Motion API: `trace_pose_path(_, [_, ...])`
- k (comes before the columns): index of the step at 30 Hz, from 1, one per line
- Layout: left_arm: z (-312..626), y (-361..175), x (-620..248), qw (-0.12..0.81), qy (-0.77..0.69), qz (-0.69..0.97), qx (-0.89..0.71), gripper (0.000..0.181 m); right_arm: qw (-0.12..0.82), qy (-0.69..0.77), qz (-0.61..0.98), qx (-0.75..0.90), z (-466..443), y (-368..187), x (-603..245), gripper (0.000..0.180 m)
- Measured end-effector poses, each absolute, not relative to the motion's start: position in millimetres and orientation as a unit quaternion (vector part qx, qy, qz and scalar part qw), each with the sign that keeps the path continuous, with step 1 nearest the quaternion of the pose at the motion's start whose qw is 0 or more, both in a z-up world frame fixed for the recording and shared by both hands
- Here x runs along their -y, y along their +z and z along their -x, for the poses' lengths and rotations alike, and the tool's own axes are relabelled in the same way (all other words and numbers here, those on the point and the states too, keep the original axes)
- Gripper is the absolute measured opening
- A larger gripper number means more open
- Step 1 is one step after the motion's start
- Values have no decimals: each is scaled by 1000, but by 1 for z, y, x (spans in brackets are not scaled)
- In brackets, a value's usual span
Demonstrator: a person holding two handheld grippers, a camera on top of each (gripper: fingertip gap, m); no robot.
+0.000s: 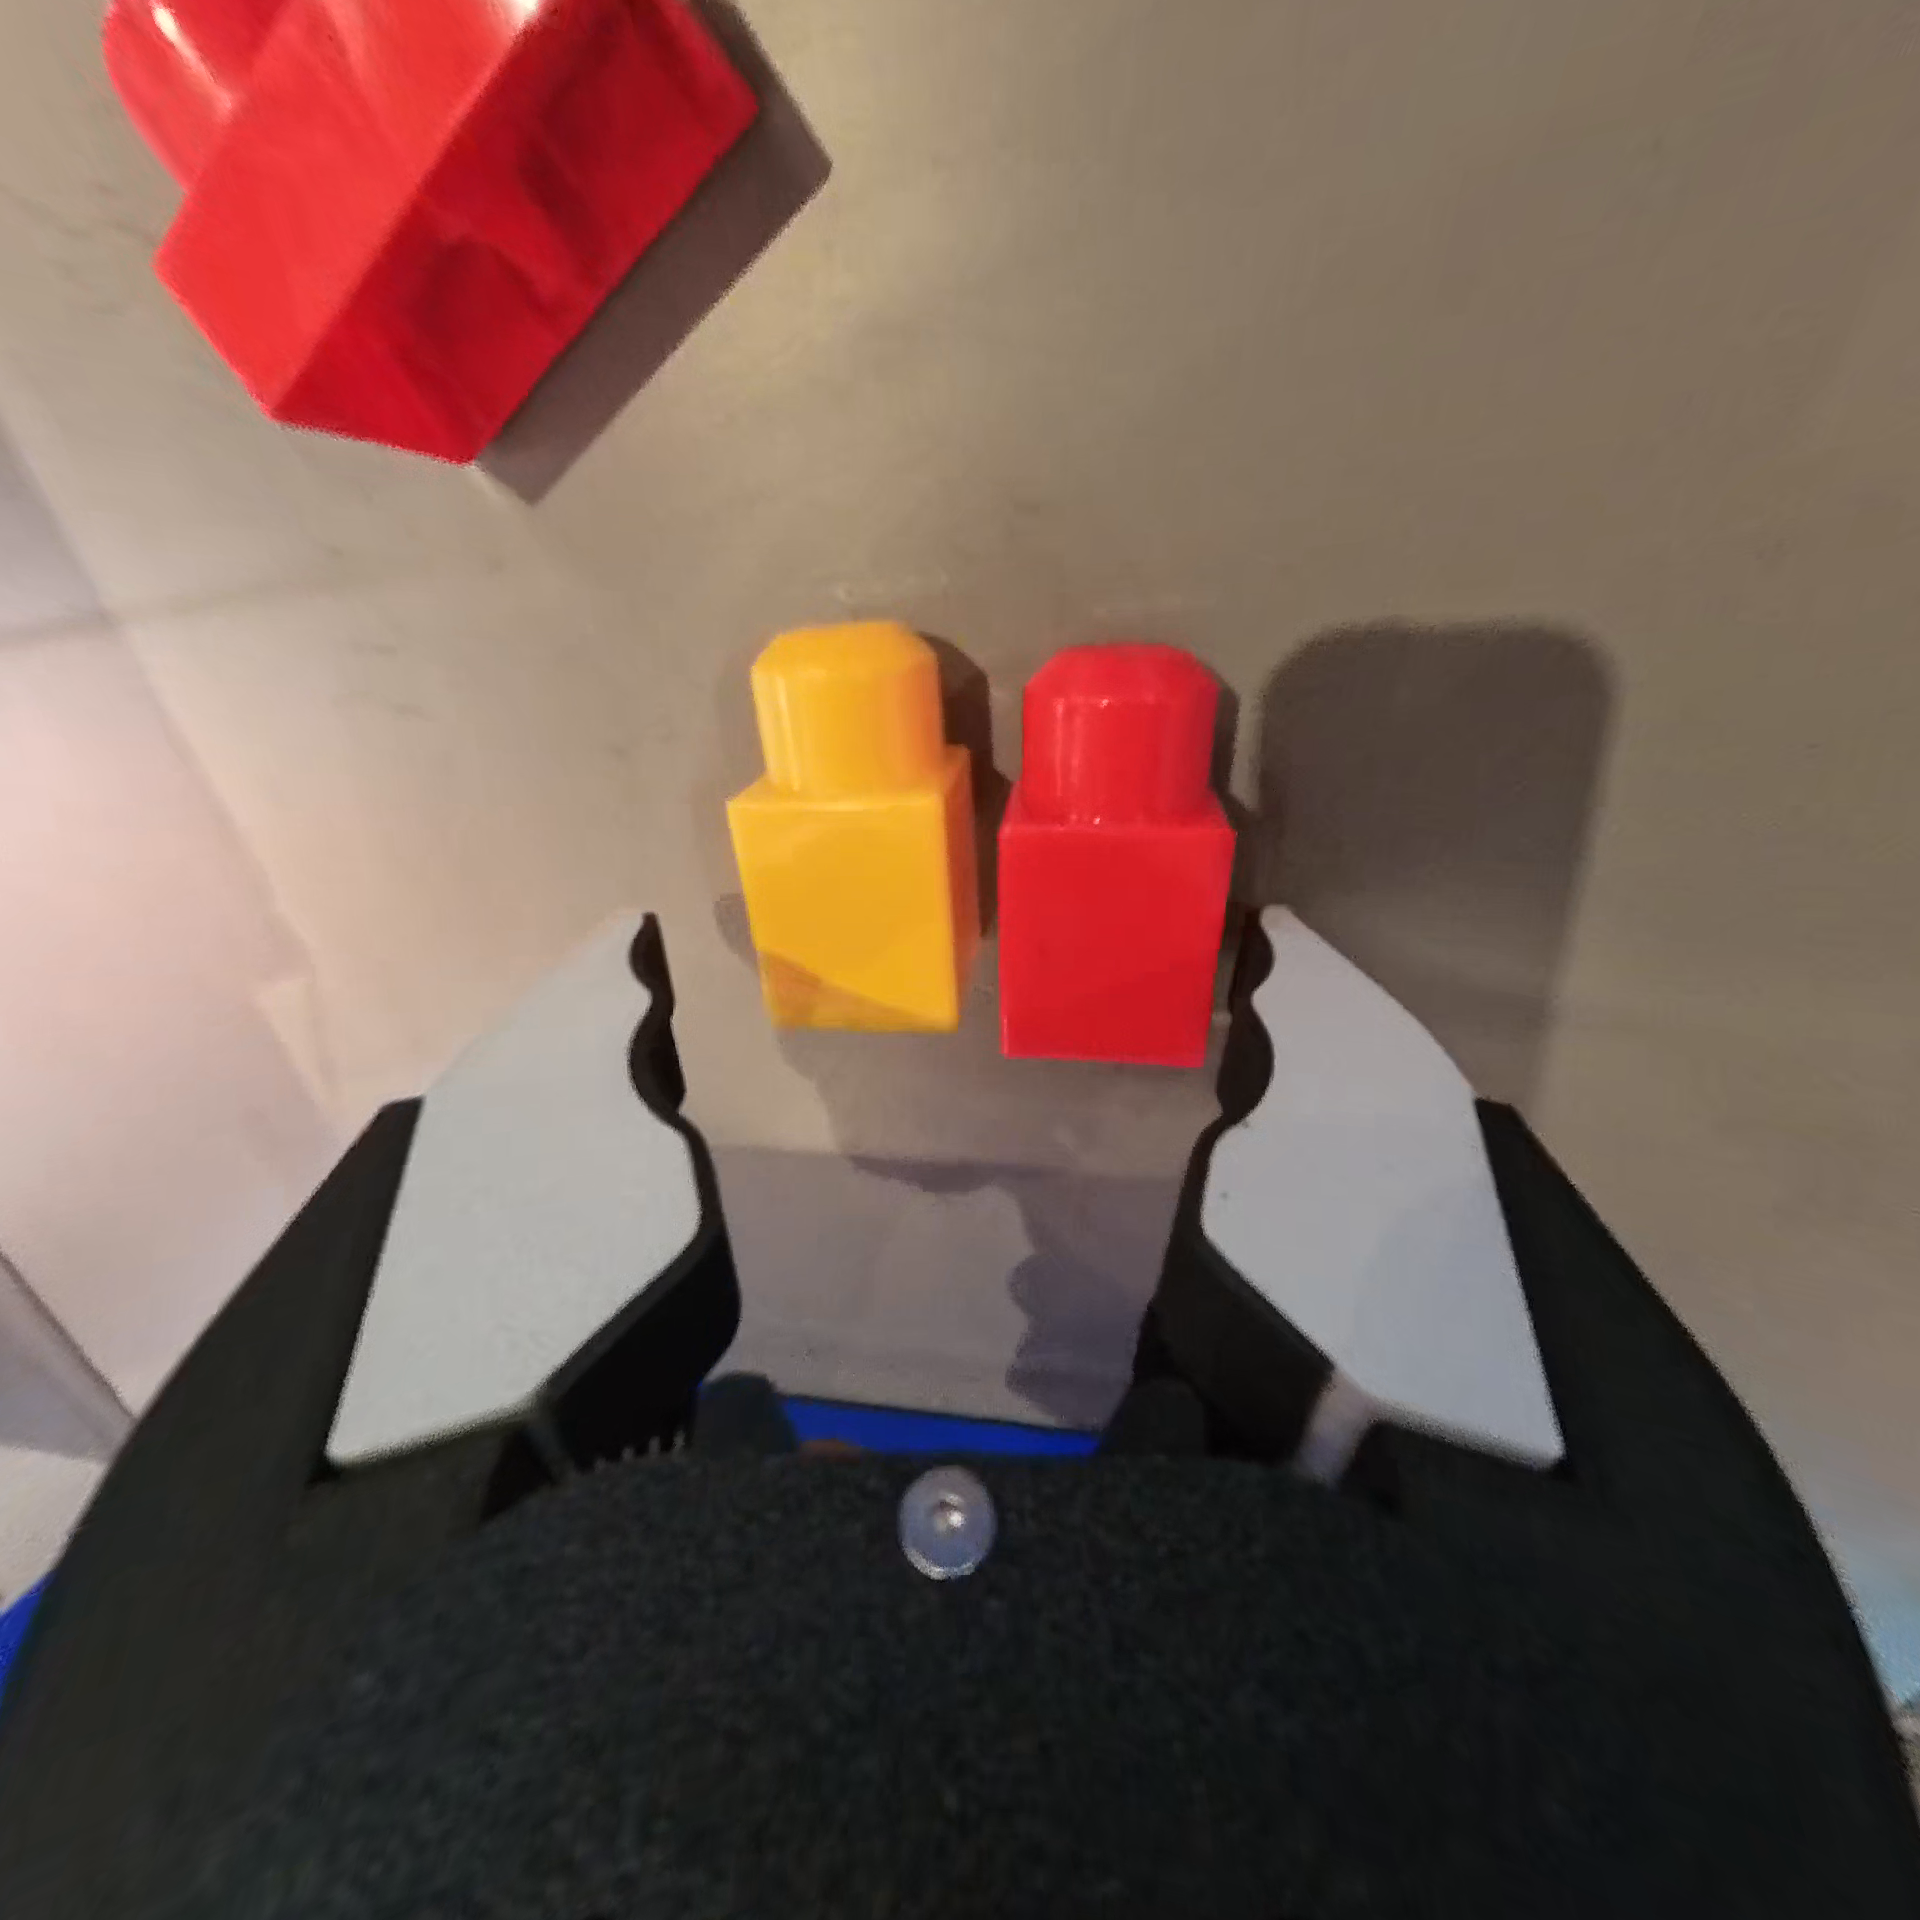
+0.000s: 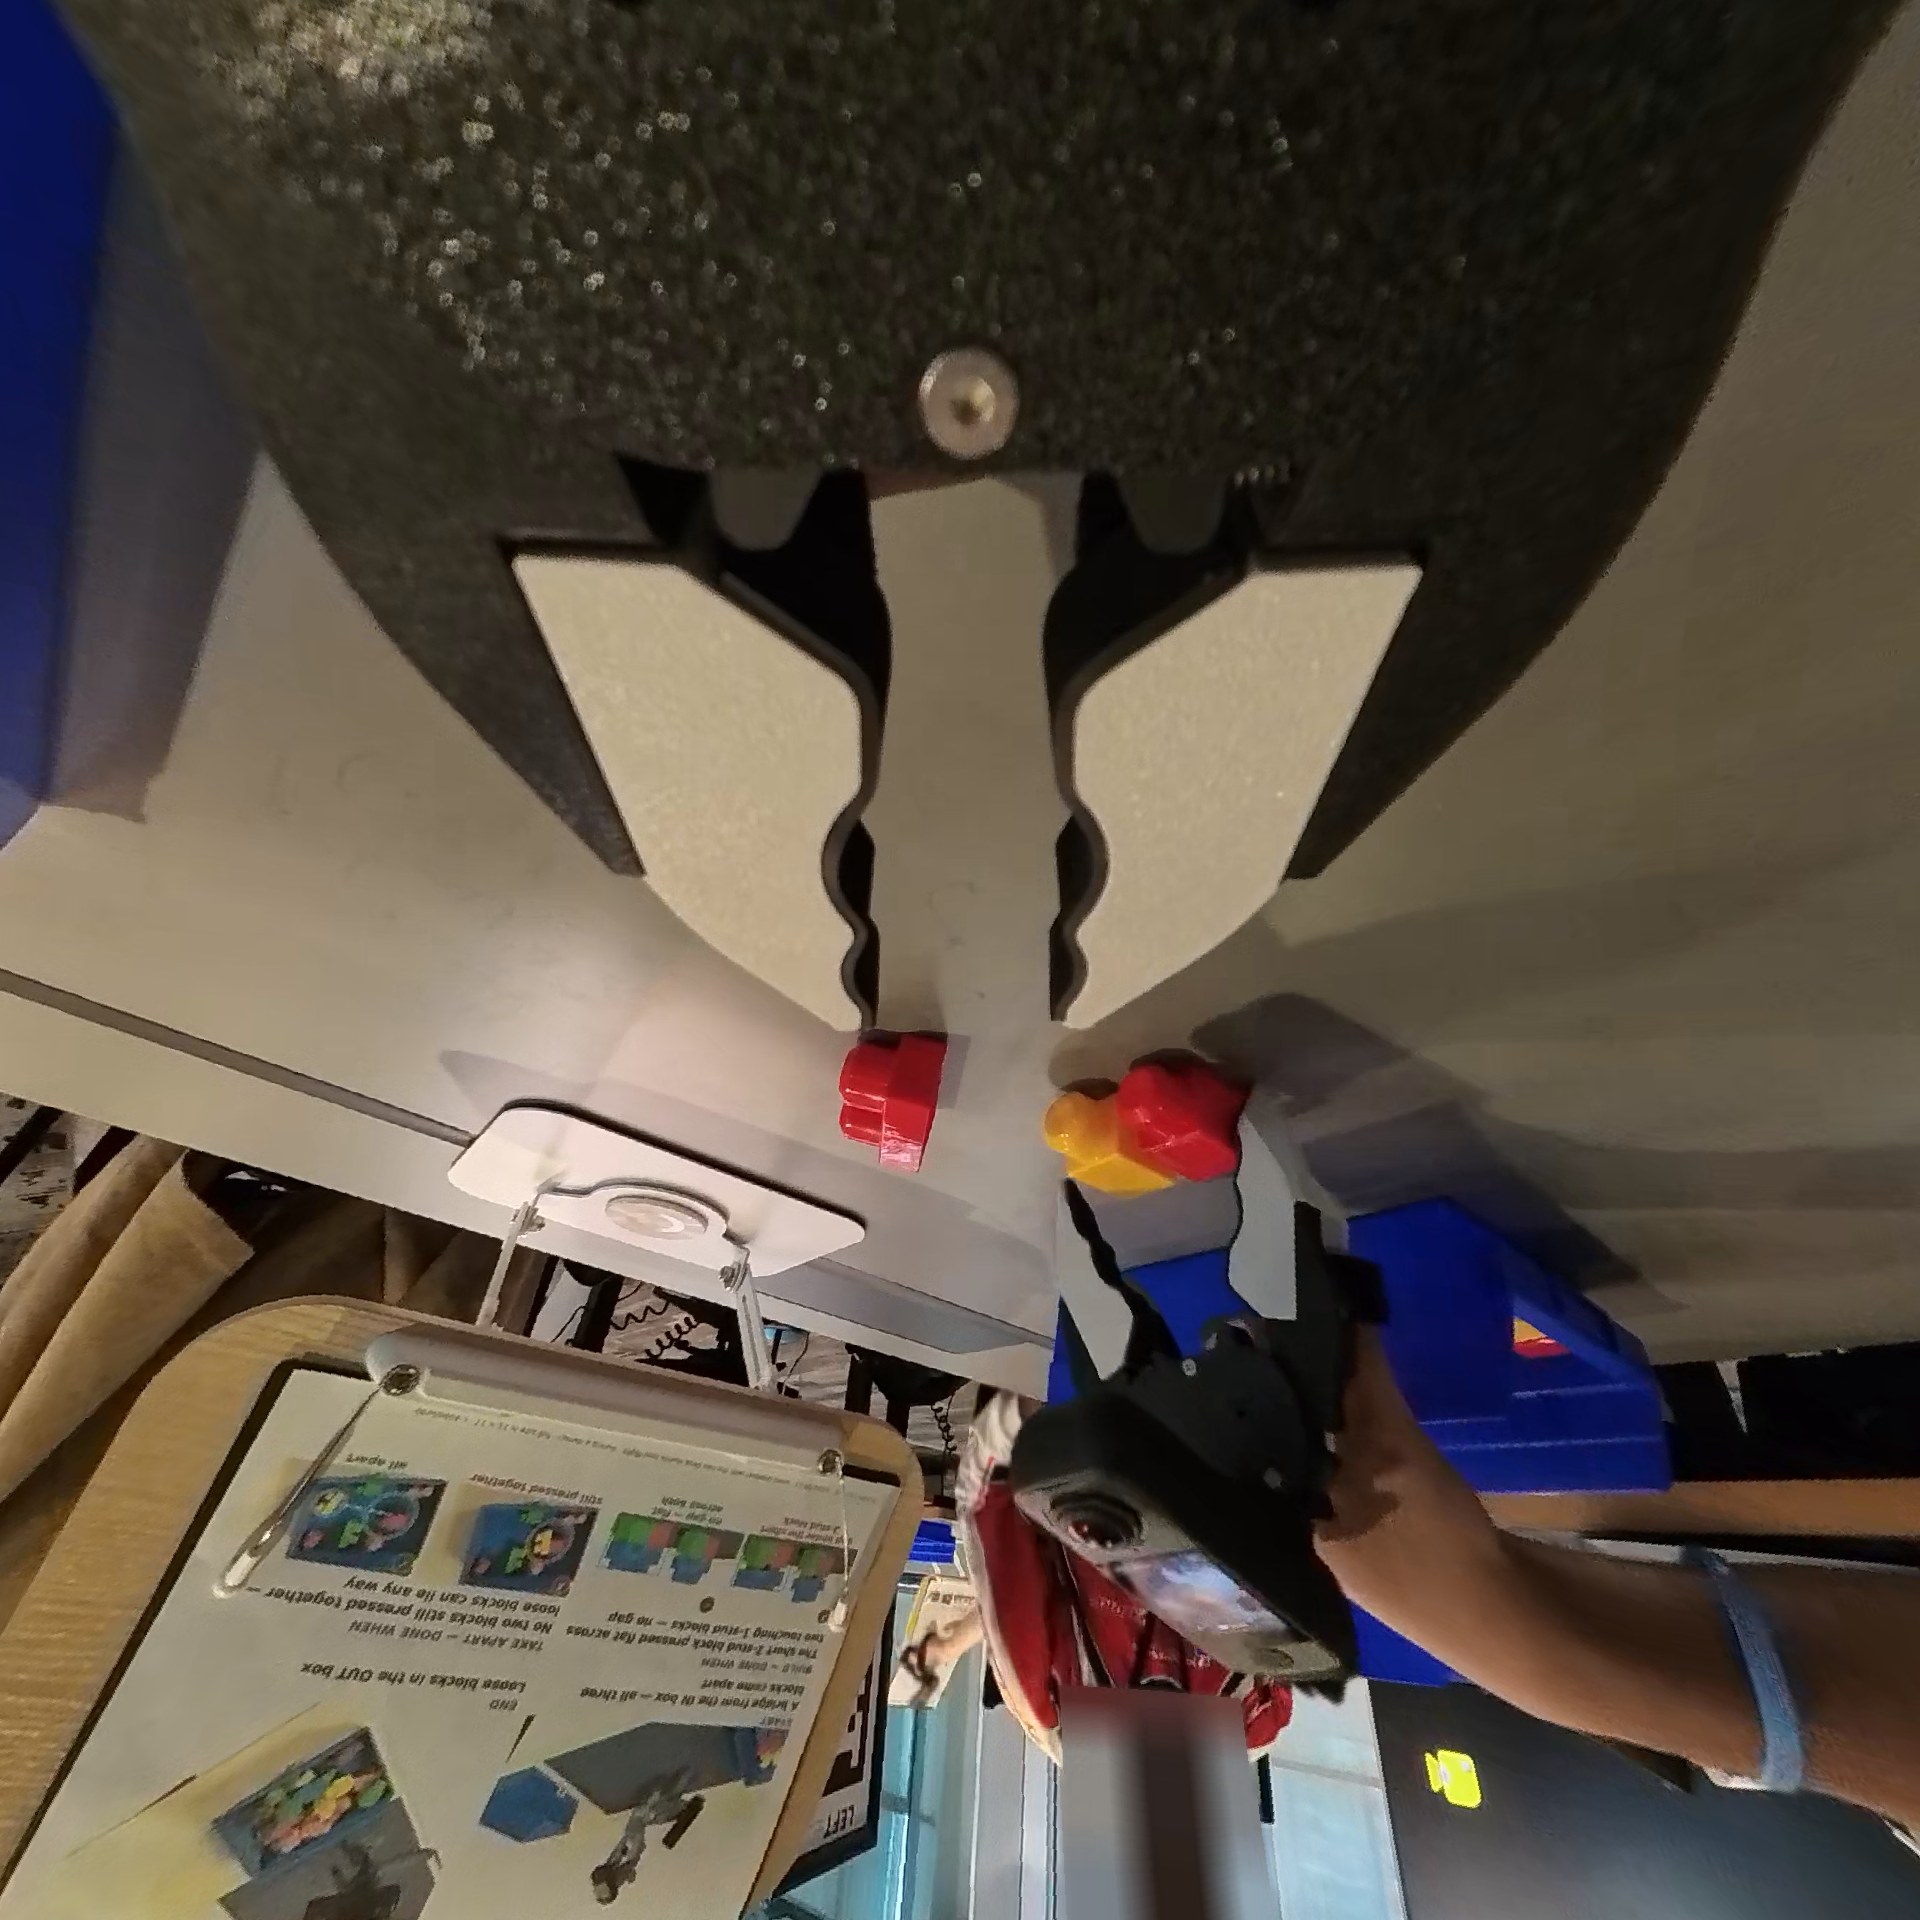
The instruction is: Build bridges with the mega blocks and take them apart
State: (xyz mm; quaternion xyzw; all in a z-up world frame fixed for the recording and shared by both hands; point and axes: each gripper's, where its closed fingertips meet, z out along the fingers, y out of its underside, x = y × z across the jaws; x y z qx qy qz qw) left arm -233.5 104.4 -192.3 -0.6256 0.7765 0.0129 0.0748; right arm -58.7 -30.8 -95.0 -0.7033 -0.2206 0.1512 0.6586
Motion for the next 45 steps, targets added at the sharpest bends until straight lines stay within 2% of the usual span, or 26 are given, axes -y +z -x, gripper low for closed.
trace_pose_path(10, [231, -199, -104, 52, -19, 631, -774, 95, 658, 154, 704, 220, 58, -95, 31, 31])
trace_pose_path(12, [230, -199, -100, 40, -52, 640, -766, 75, 658, 153, 704, 220, 58, -95, 31, 31])
trace_pose_path(24, [227, -198, -85, 66, -76, 670, -735, 75, 658, 153, 704, 220, 58, -95, 31, 31])
trace_pose_path(27, [225, -192, -79, 116, -79, 680, -719, 75, 658, 152, 704, 221, 58, -96, 31, 31])
trace_pose_path(29, [222, -181, -79, 181, -79, 690, -697, 74, 658, 152, 704, 221, 58, -95, 32, 31])
trace_pose_path(33, [223, -144, -82, 386, -72, 718, -575, 74, 657, 152, 705, 220, 58, -96, 31, 31])
trace_pose_path(36, [236, -135, -67, 477, -70, 723, -495, 74, 655, 150, 709, 213, 57, -96, 28, 32])
trace_pose_path(41, [245, -137, -44, 515, -101, 729, -439, 74, 619, 152, 737, 226, 65, -87, 8, 35])
trace_pose_path(45, [248, -128, -34, 522, -137, 725, -428, 74, 503, 213, 801, 246, 83, -86, -39, 40])
